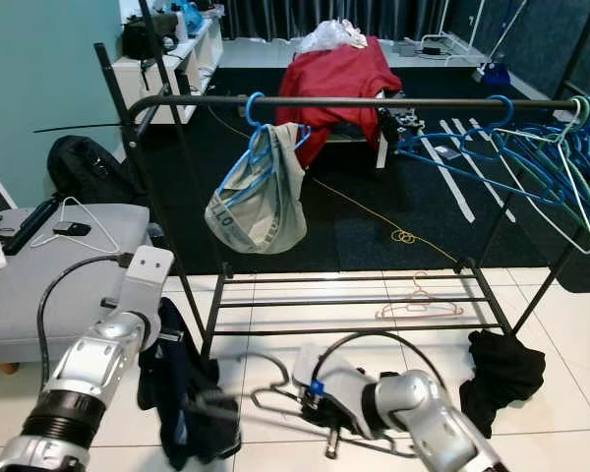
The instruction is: Hang hanger
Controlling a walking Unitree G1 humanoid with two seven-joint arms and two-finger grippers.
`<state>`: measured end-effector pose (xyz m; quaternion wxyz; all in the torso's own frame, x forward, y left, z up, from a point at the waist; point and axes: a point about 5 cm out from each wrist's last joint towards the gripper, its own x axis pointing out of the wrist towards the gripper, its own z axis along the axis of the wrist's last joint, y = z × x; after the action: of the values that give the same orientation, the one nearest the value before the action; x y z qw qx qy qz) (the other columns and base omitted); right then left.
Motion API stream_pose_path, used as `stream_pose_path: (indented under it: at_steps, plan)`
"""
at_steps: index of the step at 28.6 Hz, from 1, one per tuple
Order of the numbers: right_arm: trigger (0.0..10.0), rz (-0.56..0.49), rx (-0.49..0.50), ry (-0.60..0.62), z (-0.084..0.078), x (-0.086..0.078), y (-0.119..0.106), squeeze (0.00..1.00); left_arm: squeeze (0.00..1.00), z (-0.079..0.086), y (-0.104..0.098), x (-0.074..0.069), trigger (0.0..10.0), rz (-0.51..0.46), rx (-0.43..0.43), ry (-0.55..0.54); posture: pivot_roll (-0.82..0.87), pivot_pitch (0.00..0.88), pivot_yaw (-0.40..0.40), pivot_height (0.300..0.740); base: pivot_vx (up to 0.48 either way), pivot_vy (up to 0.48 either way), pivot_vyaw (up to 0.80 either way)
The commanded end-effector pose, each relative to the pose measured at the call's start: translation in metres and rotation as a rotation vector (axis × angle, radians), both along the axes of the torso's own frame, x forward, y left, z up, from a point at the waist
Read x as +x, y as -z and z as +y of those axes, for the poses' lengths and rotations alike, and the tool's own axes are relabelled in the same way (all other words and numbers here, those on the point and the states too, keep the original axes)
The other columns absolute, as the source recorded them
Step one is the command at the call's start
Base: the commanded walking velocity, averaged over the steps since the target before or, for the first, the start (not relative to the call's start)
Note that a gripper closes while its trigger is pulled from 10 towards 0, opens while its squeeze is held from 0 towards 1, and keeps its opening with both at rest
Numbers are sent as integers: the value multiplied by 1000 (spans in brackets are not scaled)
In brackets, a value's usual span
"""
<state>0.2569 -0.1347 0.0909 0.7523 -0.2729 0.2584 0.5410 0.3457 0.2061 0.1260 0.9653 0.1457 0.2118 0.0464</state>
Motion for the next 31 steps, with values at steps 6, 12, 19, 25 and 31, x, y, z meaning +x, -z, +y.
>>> stream_pose_path:
  at_steps: [6, 12, 19, 25, 31]
  plan:
    - [10000, 17, -69, -18, -4, -5, -1, 0, 0, 16, -7, 0, 10000, 8, 74, -37, 85, 100, 36, 740, 0, 0, 0]
    - [10000, 75, -149, 19, -24, -11, -7, 0, 0, 47, -9, -2, 10000, 39, 180, -32, 88, 95, 52, 740, 0, 0, 0]
    - [10000, 109, -137, 12, -27, -14, -14, 0, 0, 58, -3, -8, 10000, 89, 221, -25, 84, 95, 58, 740, 0, 0, 0]
    - [10000, -8, 40, 18, -3, 2, -27, 0, 0, 43, -4, -8, 10000, 113, 27, -44, 93, 90, 61, 740, 0, 0, 0]
    - [10000, 51, 74, -42, 9, -4, -28, 0, 0, 27, -9, -2, 10000, 91, -26, -19, 96, 87, 57, 740, 0, 0, 0]
